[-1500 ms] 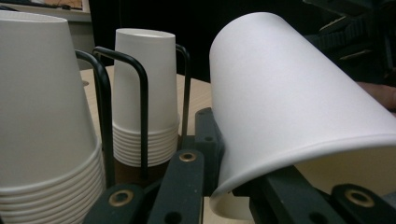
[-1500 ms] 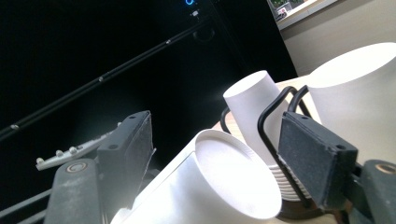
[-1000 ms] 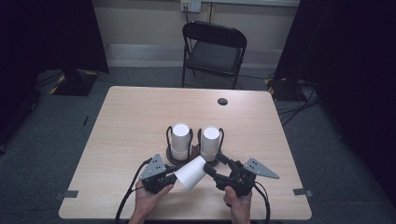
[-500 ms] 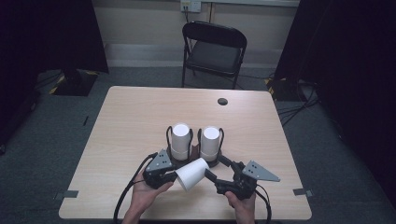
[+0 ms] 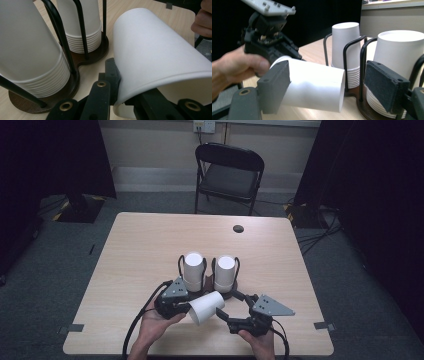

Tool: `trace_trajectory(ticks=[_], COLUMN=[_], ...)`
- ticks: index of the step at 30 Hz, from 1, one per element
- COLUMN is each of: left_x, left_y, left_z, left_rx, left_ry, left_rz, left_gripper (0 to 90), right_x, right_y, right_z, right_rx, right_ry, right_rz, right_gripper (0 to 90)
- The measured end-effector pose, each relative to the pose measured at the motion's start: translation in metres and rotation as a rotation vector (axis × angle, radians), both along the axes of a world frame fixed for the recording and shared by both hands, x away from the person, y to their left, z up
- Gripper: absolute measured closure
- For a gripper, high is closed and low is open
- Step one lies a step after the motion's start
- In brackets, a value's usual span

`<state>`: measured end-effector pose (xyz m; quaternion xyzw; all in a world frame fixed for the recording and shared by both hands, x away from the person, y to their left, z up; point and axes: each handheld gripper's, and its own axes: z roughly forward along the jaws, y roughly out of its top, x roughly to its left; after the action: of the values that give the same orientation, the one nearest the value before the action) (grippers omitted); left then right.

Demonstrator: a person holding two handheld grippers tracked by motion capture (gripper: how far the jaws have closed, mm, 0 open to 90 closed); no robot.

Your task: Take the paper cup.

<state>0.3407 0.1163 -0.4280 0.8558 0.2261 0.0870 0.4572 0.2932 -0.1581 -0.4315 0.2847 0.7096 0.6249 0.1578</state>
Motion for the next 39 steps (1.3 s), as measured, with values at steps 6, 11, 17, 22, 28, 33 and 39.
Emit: trace_trajectory(ticks=[6, 11, 17, 22, 28, 33, 39], left_x=[0.002, 0.005, 0.009, 0.012, 0.015, 0.015, 0.016], left_y=[-0.003, -0.006, -0.006, -0.006, -0.007, -0.011, -0.010], left_z=[0.004, 0.009, 0.011, 0.011, 0.013, 0.011, 0.011], left_rx=[0.036, 0.089, 0.094, 0.106, 0.131, 0.151, 0.172], left_ry=[0.019, 0.047, 0.074, 0.096, 0.123, 0.149, 0.165], left_rz=[-0.018, -0.055, -0.042, -0.033, -0.045, -0.067, -0.069], left_gripper=[85.9, 86.1, 86.0, 86.2, 86.1, 86.2, 86.4], right_x=[-0.001, -0.003, -0.006, -0.008, -0.008, -0.011, -0.013], right_y=[0.004, 0.009, 0.017, 0.025, 0.036, 0.044, 0.055], right_z=[0.003, 0.003, 0.000, 0.002, 0.001, -0.002, -0.005], right_rx=[-0.069, -0.167, -0.267, -0.354, -0.472, -0.539, -0.620], right_ry=[-0.015, -0.036, -0.056, -0.100, -0.159, -0.201, -0.243], right_rz=[0.017, 0.023, 0.062, 0.073, 0.083, 0.101, 0.113], right_gripper=[17.9, 15.5, 15.2, 16.4, 14.8, 14.9, 13.4])
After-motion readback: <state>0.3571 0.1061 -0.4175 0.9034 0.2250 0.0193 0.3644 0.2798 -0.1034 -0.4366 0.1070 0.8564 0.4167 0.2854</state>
